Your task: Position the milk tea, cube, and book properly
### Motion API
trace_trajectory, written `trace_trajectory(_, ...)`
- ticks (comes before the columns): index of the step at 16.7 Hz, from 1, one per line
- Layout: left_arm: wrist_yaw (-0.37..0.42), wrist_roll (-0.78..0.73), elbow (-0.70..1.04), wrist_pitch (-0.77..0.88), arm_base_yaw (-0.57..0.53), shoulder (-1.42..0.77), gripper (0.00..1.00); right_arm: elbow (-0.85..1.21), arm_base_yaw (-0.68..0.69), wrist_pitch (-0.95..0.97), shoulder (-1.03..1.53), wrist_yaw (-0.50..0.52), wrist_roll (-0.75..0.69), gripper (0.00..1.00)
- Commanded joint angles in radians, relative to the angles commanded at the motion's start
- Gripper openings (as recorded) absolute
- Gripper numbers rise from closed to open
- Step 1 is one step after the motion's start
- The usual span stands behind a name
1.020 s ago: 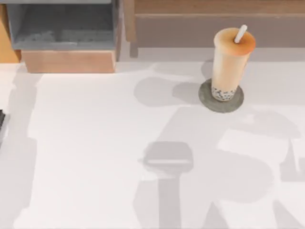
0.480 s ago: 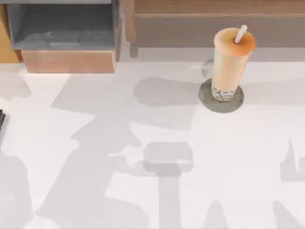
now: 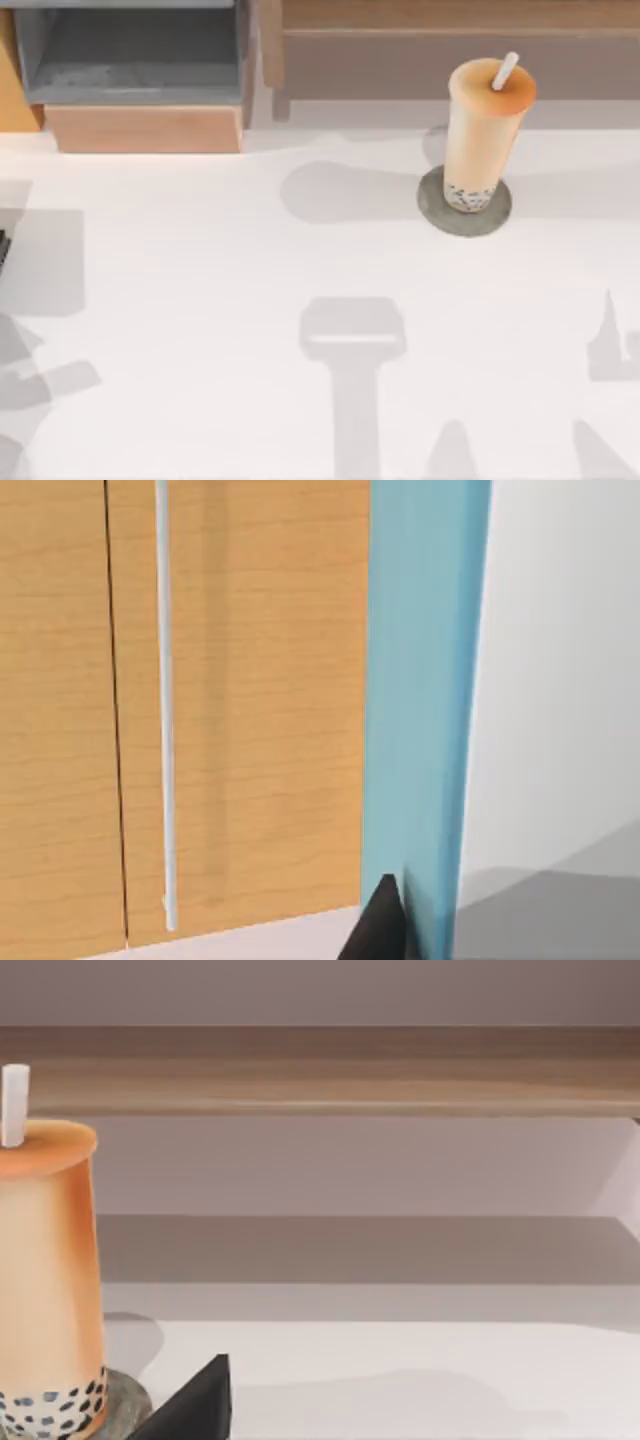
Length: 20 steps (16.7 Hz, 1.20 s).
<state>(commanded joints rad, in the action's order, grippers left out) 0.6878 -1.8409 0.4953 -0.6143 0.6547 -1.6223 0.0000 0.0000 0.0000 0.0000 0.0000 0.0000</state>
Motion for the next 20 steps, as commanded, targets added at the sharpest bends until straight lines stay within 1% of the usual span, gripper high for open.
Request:
trace_trajectory(3,-0.038,-0.129,-0.081,0.008,0.041,-0.035,0.0,0.0,0.0,0.0,0.0,0.0,0.0,1.0)
trace_trajectory(5,-0.051,-0.166,-0.106,0.01,0.052,-0.043,0.0,0.0,0.0,0.0,0.0,0.0,0.0,1.0)
trace_trajectory(18,-0.062,-0.159,-0.097,-0.008,0.039,-0.067,0.0,0.0,0.0,0.0,0.0,0.0,0.0,1.0)
trace_trajectory(20,-0.062,-0.159,-0.097,-0.008,0.039,-0.067,0.15,0.0,0.0,0.0,0.0,0.0,0.0,1.0)
